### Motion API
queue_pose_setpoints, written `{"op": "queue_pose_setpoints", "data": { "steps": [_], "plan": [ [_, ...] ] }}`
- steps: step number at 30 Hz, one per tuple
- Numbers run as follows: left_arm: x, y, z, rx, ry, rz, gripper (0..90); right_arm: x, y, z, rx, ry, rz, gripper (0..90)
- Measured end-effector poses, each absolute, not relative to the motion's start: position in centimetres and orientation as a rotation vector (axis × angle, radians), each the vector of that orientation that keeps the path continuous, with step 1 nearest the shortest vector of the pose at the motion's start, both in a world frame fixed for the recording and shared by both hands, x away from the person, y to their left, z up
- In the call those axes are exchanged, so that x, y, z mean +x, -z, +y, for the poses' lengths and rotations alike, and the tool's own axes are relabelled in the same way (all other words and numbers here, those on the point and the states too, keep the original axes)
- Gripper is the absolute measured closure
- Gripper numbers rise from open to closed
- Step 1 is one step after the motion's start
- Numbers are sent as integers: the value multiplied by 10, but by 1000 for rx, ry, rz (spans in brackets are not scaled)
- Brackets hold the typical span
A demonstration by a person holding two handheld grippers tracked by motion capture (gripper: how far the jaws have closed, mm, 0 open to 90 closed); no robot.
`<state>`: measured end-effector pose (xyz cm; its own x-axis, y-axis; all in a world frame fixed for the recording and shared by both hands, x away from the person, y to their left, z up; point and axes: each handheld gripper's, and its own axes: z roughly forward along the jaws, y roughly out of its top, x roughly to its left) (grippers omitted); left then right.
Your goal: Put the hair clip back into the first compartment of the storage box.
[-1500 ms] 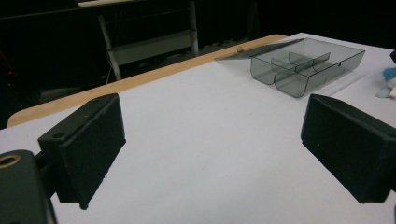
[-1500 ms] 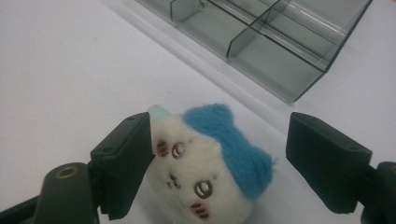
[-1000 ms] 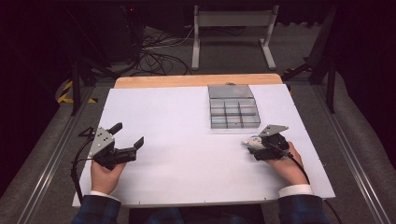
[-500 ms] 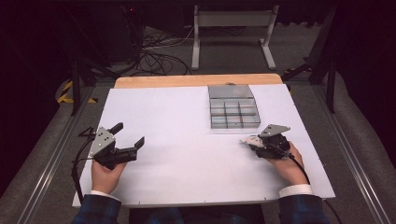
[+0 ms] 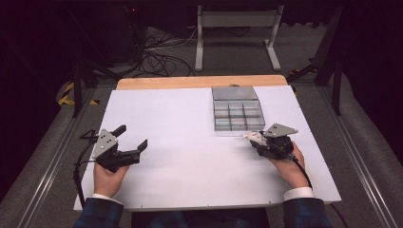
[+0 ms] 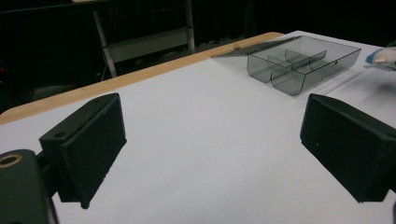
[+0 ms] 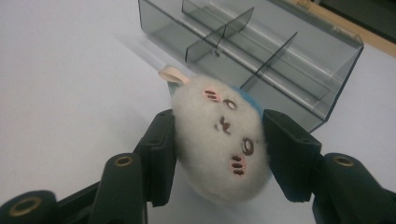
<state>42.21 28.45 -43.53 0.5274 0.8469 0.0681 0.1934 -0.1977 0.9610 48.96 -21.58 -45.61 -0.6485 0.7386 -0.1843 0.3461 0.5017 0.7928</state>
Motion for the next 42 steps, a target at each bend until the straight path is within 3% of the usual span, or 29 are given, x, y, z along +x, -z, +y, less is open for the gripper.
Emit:
{"op": "queue_pose_setpoints", "data": {
  "steps": [30,42],
  "plan": [
    [423,437,283,1698,-751,887,73,510,423,-172,855,-1062,2131,477],
    [422,437,284,1690,-745,890,73,531,428,-154,870,-1056,2109,477]
  ]
}}
